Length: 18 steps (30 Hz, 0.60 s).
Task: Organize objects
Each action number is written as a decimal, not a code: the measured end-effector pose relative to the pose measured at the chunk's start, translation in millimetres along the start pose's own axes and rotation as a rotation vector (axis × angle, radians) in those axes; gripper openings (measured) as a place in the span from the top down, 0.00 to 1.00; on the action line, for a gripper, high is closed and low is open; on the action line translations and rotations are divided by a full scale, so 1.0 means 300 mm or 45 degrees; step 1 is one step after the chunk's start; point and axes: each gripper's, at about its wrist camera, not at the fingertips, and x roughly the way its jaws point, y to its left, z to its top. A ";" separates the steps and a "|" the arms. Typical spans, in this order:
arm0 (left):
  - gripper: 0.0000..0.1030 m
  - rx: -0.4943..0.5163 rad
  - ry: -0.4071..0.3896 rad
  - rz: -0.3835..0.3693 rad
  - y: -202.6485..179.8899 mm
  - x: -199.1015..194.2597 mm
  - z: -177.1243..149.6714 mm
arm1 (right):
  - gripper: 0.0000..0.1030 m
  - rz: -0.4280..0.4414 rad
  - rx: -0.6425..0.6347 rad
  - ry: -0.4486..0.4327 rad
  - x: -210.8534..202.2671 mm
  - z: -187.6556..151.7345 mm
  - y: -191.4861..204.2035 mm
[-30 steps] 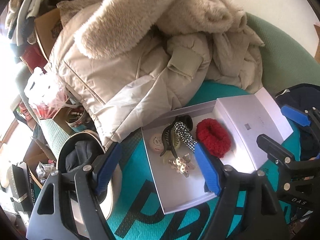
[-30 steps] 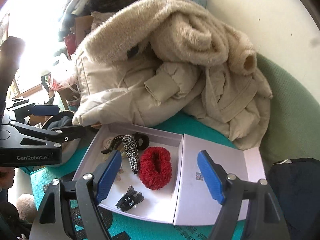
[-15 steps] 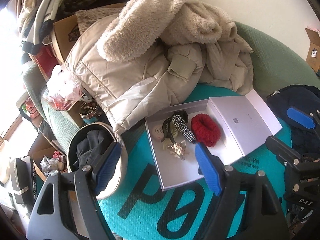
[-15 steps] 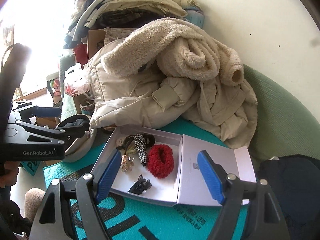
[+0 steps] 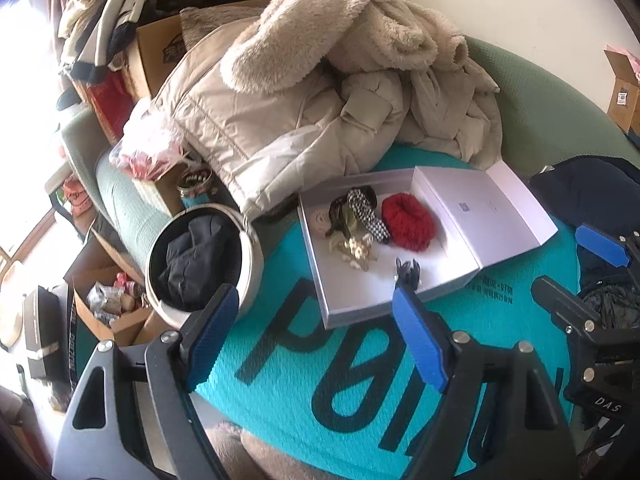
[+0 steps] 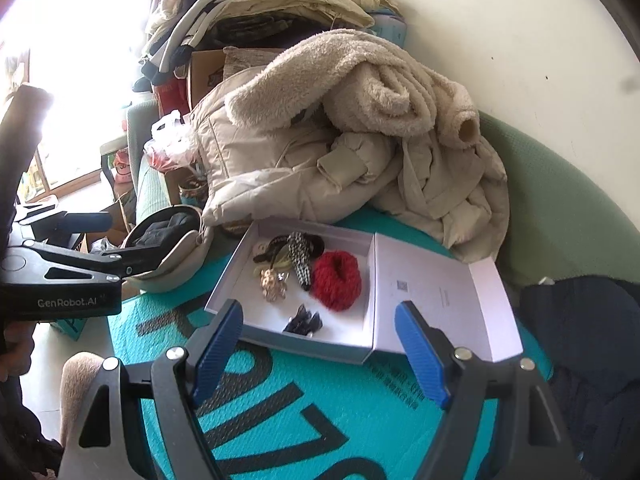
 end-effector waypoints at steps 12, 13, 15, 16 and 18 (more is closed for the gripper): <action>0.24 0.030 0.066 -0.025 -0.066 -0.003 -0.171 | 0.24 -0.013 0.070 0.079 -0.012 -0.160 -0.010; 0.24 0.036 0.066 -0.022 -0.073 -0.005 -0.182 | 0.23 -0.021 0.072 0.080 -0.017 -0.166 -0.010; 0.24 0.044 0.068 -0.022 -0.084 -0.008 -0.200 | 0.23 -0.028 0.073 0.077 -0.029 -0.173 -0.010; 0.24 0.047 0.072 -0.028 -0.091 -0.010 -0.211 | 0.23 -0.030 0.073 0.077 -0.036 -0.178 -0.010; 0.24 0.050 0.079 -0.045 -0.099 -0.014 -0.227 | 0.24 -0.031 0.073 0.072 -0.050 -0.185 -0.008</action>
